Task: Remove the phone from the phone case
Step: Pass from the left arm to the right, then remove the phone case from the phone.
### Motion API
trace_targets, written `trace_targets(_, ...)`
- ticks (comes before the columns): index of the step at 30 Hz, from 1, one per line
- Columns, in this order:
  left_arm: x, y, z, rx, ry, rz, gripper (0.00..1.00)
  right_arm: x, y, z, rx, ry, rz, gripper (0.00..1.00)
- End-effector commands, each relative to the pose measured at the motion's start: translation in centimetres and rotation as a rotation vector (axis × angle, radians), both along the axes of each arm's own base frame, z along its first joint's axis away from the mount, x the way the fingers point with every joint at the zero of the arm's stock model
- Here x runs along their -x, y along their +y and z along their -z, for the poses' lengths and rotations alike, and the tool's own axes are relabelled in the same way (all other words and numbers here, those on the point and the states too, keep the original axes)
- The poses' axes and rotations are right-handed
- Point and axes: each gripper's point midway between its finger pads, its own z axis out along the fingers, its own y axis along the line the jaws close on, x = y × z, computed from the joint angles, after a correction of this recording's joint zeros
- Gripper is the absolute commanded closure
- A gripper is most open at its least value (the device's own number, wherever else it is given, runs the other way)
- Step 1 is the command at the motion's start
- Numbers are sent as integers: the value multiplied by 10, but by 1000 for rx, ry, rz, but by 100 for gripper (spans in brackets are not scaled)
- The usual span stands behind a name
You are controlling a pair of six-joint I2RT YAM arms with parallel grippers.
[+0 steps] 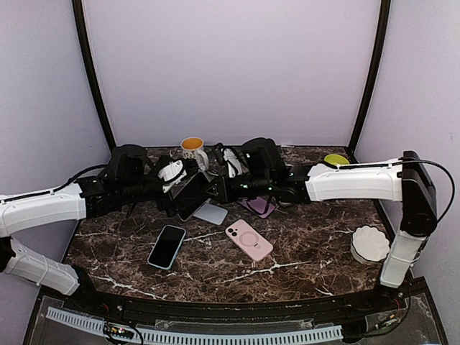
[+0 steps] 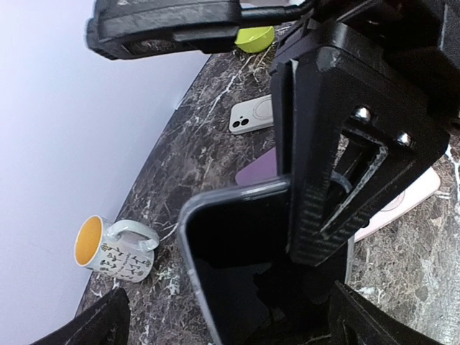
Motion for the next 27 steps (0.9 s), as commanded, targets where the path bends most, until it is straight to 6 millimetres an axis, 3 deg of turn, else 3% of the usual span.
trace_targets(1, 0, 8, -14, 11, -69, -20, 1, -21, -13, -26, -69, -68, 13, 100)
trace_targets(5, 2, 11, -14, 8, -82, -16, 1, -39, -33, -21, -19, -103, 57, 100)
trace_targets(9, 5, 12, -16, 3, -106, -7, 1, -40, -45, -32, 7, -221, 48, 100)
trace_targets(13, 6, 14, -15, -10, -127, 2, 2, -56, -69, -34, 115, -306, 157, 100)
trace_targets(18, 10, 16, -12, -24, -130, 16, 10, -66, -100, -46, 202, -426, 262, 100)
trace_targets(23, 9, 19, -14, -17, -152, 7, 3, -44, -116, -74, 101, -629, 230, 100)
trace_targets(25, 11, 19, -11, -18, -147, 21, 1, -23, -123, -91, 4, -743, 178, 100)
trace_targets(27, 14, 17, -9, -17, -137, 42, 1, 3, -124, -90, -43, -853, 78, 100)
